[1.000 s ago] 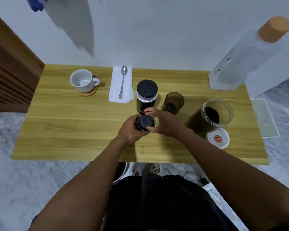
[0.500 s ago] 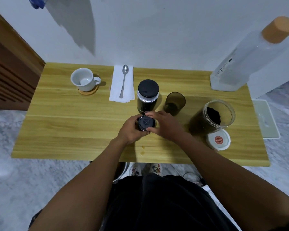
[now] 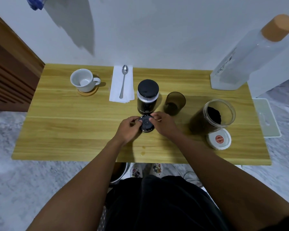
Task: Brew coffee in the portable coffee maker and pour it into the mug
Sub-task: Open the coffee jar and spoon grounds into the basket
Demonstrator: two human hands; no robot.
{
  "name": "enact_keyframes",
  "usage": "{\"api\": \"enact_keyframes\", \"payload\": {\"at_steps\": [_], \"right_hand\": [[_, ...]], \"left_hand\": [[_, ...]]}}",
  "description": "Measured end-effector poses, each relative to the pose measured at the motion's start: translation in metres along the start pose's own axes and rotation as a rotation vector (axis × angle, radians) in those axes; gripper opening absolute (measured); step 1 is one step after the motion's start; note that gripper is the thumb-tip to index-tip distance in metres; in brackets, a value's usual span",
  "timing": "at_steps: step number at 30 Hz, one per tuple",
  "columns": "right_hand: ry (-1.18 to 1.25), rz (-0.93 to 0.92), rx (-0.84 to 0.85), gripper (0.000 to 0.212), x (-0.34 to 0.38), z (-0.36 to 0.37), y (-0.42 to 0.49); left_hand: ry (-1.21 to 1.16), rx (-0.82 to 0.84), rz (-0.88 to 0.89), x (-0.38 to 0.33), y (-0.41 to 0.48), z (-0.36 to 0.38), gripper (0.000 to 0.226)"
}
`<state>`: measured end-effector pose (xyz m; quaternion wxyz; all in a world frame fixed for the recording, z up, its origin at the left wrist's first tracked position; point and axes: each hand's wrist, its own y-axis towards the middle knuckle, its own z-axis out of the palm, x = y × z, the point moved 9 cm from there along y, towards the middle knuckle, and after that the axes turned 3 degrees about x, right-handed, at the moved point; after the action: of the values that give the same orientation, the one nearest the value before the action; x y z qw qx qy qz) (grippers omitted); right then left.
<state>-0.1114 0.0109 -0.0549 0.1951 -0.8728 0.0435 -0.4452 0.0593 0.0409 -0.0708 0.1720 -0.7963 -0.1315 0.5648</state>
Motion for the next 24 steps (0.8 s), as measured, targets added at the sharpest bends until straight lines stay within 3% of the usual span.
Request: {"api": "enact_keyframes", "payload": {"at_steps": [6,10,19,24], "right_hand": [[0.111,0.058,-0.009,0.021,-0.01,0.003,0.005],[0.137,0.082,0.02,0.02,-0.013,0.005,0.008],[0.094,0.046,0.039,0.02,-0.013,0.006,0.013],[0.036,0.012,0.026,0.026,-0.005,0.005,0.009]], "left_hand": [[-0.088,-0.056,-0.088,0.007,0.007,-0.001,0.006],[-0.099,-0.033,-0.13,0.009,0.011,0.0,0.011],[-0.016,-0.023,-0.153,0.008,0.016,0.001,0.015],[0.104,-0.025,-0.074,-0.007,0.008,0.002,0.016]]}}
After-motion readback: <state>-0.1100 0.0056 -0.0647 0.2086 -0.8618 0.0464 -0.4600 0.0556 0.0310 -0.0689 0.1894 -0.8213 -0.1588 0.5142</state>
